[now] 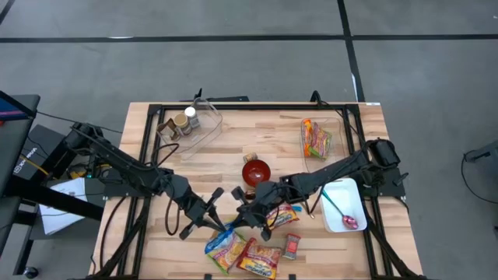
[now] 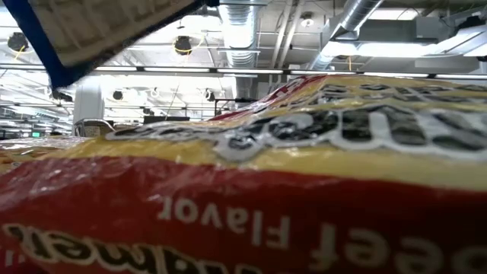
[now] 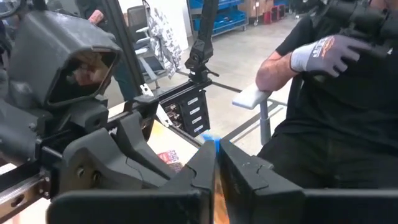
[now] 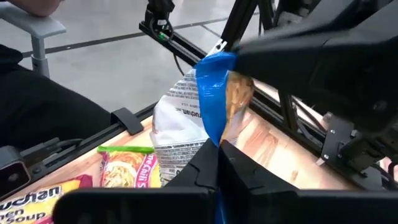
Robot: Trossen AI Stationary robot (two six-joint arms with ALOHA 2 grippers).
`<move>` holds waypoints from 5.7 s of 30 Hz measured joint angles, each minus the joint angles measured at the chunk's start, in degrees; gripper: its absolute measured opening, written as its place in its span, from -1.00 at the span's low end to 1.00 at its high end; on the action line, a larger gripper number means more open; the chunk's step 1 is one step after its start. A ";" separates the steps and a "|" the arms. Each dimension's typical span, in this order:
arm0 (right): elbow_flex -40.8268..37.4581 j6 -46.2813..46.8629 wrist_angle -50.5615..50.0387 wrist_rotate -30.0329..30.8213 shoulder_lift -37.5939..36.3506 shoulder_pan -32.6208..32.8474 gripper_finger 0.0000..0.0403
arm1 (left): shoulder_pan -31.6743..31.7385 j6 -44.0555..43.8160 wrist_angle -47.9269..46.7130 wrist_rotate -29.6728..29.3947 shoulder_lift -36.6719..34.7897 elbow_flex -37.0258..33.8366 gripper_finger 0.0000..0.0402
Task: Pick & Place Food Item
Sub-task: Put the blue noodle pack into the right transparent bin
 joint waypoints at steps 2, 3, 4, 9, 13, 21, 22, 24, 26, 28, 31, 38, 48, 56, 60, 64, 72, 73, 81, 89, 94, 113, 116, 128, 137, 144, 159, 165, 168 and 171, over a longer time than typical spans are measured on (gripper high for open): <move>-0.03 -0.11 -0.42 0.01 0.04 0.00 -0.99 | 0.00 -1.19 0.09 -0.01 -0.05 0.00 -0.83; -0.03 -0.14 -0.57 0.01 0.04 0.00 -0.99 | 0.00 -1.28 0.02 -0.05 -0.04 0.00 -0.76; -0.03 -0.14 -0.68 0.01 0.04 0.00 -0.99 | -0.04 -1.29 0.01 -0.50 -0.03 0.00 -0.68; -0.03 0.03 -0.82 0.01 0.04 0.00 -1.00 | -0.04 -1.33 0.35 -4.52 -0.03 0.00 -0.21; -0.03 0.03 -1.43 0.01 0.04 0.00 -1.00 | -0.32 -2.13 -0.95 -5.59 -0.73 0.00 0.14; -0.03 -0.21 -2.35 0.01 0.04 0.00 -1.00 | -1.76 -7.44 -10.60 -11.18 -3.23 0.02 0.42; -0.03 -0.21 -2.35 0.01 0.04 0.00 -1.00 | -1.84 -8.49 -11.67 -12.14 -3.34 0.02 0.42; -0.03 -0.23 -2.43 0.01 0.04 0.00 -1.00 | -1.84 -10.72 -15.03 -14.24 -3.70 0.02 0.40; -0.03 -0.28 -2.55 0.01 0.04 0.00 -1.00 | -1.84 -13.50 -19.59 -17.03 -4.33 0.02 0.37; -0.03 -0.38 -2.76 0.01 0.04 0.00 -1.00 | -1.77 -16.48 -23.86 -21.42 -4.90 0.02 0.33; -0.03 -0.38 -2.88 0.01 0.04 0.00 -1.00 | -1.73 -21.29 -31.25 -28.66 -6.34 0.00 0.25; -0.08 -0.38 -5.79 0.03 -1.28 -0.04 -1.00 | -2.27 -23.66 -33.12 -33.59 -10.41 -3.56 -0.16; -2.15 -0.79 -16.83 6.29 -12.79 -0.03 -1.00 | 0.13 -14.80 -6.72 -33.65 -24.32 -20.68 -0.81; -17.56 2.94 -17.07 27.25 -29.88 -0.79 -1.00 | 0.68 -16.06 -5.09 -33.64 -28.73 -24.37 -0.98; -25.92 7.24 -16.61 41.32 -41.14 -0.81 -1.00 | 0.92 -16.08 -3.52 -33.64 -28.72 -24.37 -0.97; -32.75 9.91 -14.99 56.82 -50.24 -0.84 -1.00 | 0.92 -16.09 -2.19 -33.64 -28.70 -24.35 -1.00; -37.87 19.01 -20.33 83.36 -60.65 -0.99 -1.00 | 0.90 -16.25 -1.77 -33.64 -28.70 -24.35 -1.00; -38.02 21.25 -22.17 85.03 -61.27 -1.23 -1.00 | 0.90 -16.30 -1.73 -33.64 -28.70 -24.35 -1.00; -38.18 50.90 -46.29 89.52 -60.33 -4.59 -1.00 | 0.90 -16.91 -1.52 -33.64 -28.70 -24.35 -1.00; -38.24 84.54 -71.35 94.34 -54.18 -4.81 -1.00 | 0.90 -16.37 -1.47 -33.65 -28.68 -24.30 -0.99; -38.75 96.37 -77.34 94.24 -49.44 -5.01 -1.00 | 0.90 -16.19 -1.42 -33.65 -28.68 -24.28 -0.99; -53.02 122.63 -80.75 90.76 -44.57 -11.22 -1.00 | 1.43 -14.60 -0.52 -33.64 -28.68 -24.15 -0.97; -53.12 121.58 -79.96 89.52 -44.57 -10.74 -1.00 | 2.24 -14.65 -0.46 -33.66 -28.68 -24.15 -0.97; -51.43 107.06 -70.36 85.27 -44.57 -8.83 -0.95 | 2.84 -14.75 -0.41 -33.64 -28.70 -24.15 -0.98; -48.98 104.12 -71.83 82.91 -44.59 -8.90 -0.24 | 2.82 -14.75 -0.41 -33.61 -28.70 -24.15 -0.99; -47.56 104.27 -72.51 86.42 -44.59 -7.49 0.17 | 2.82 -14.62 -0.41 -33.61 -28.70 -24.15 -0.99; -46.70 105.63 -72.50 86.96 -44.59 -11.68 -0.94 | 2.82 -14.60 -0.41 -33.61 -28.69 -24.15 -0.99; -46.70 104.18 -72.43 84.17 -44.59 -13.47 -0.99 | 2.82 -14.60 -0.41 -33.61 -28.70 -24.15 -0.99; -46.72 103.90 -72.33 83.48 -44.59 -14.31 -0.99 | 2.82 -14.60 -0.41 -33.61 -28.70 -24.15 -0.99; -46.74 102.64 -71.99 82.66 -44.59 -15.32 -0.99 | 2.82 -14.58 -0.41 -33.61 -28.68 -24.15 -0.99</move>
